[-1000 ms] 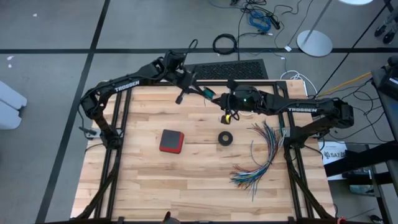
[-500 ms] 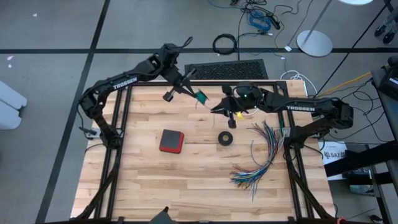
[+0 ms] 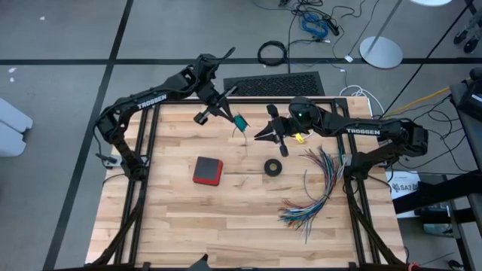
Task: Coiling cords
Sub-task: Coil the green wire cable on the spool
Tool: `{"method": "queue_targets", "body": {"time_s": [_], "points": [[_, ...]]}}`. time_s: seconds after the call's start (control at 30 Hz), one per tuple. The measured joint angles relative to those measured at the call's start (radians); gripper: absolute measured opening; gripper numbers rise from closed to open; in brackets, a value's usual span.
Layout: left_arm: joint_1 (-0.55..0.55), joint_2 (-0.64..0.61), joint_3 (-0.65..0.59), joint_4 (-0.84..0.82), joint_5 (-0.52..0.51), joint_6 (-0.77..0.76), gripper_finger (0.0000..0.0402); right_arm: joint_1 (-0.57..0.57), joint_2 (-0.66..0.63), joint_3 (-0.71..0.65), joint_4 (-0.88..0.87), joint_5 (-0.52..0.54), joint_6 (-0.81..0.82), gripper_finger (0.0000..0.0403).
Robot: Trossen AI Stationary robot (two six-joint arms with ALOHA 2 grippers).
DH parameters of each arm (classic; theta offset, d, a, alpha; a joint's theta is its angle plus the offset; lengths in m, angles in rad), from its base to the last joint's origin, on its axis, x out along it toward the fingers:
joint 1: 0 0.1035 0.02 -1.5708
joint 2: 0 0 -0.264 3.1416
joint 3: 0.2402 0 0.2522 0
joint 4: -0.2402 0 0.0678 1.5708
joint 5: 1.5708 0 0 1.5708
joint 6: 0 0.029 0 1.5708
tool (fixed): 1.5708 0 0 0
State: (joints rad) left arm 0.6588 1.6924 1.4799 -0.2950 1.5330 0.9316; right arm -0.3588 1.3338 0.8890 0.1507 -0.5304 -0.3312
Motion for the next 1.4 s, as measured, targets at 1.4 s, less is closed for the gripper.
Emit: {"method": "queue_targets", "body": {"time_s": [1.4], "points": [[-0.039,0.000,0.000,0.002,0.027,-0.001,0.0000,0.038,0.368,0.000,0.571,-0.254,0.167,0.0112]]}}
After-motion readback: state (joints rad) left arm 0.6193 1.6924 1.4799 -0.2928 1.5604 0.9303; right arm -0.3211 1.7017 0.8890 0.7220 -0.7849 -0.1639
